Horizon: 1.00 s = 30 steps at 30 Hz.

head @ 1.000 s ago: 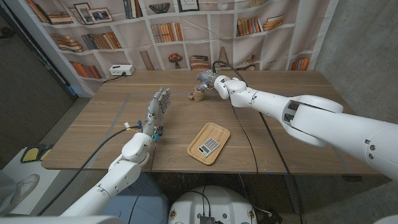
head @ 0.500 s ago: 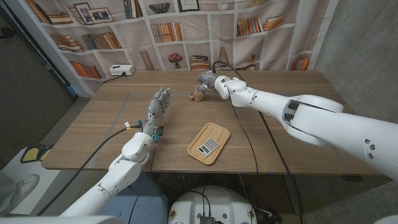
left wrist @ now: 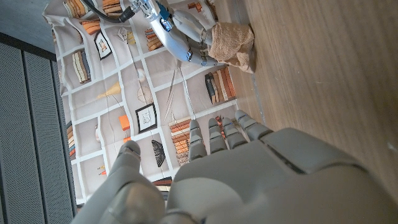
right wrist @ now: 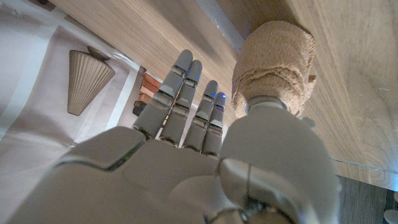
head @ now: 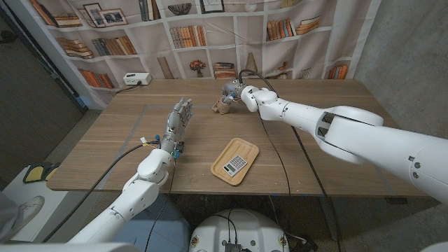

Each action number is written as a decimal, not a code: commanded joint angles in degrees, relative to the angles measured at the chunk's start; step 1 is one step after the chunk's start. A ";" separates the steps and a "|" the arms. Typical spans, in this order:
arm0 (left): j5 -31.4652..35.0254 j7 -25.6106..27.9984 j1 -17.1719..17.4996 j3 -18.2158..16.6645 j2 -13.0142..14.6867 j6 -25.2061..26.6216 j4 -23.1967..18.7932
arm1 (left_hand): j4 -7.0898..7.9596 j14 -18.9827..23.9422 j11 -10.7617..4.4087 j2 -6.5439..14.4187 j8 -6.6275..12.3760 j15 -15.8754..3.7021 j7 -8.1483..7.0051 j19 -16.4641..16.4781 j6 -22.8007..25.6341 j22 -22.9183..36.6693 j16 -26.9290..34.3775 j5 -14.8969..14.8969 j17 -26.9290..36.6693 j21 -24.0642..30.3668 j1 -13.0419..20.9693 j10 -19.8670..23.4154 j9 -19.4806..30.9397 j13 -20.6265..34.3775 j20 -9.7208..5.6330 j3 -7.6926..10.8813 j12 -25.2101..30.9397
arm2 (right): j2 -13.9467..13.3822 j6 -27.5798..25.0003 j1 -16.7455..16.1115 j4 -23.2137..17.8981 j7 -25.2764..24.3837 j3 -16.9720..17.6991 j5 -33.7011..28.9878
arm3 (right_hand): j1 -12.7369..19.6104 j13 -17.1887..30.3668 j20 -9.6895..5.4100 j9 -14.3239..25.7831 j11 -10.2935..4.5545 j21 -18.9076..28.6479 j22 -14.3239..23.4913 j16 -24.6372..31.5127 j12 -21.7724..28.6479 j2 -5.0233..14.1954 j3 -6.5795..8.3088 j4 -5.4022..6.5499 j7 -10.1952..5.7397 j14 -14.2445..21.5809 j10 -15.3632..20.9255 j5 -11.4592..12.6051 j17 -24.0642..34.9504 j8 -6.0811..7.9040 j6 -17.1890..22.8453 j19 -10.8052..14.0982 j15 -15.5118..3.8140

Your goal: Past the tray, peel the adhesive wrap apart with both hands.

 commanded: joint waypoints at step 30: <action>0.50 0.20 -0.40 0.43 -0.12 0.39 -0.07 | -0.04 0.20 0.14 0.04 -0.17 0.23 -0.28 0.05 0.43 0.09 -0.02 0.26 0.10 0.13 -0.07 0.38 0.12 0.28 0.28 0.19 0.01 | -6.59 1.01 -6.62 -9.40 -10.85 6.43 3.50 | 7.69 1.69 -3.45 0.30 -3.36 1.68 1.47 1.10 5.12 4.83 8.14 -0.29 -3.61 8.87 19.33 -0.98 3.86 2.97 17.00 -1.03 -9.68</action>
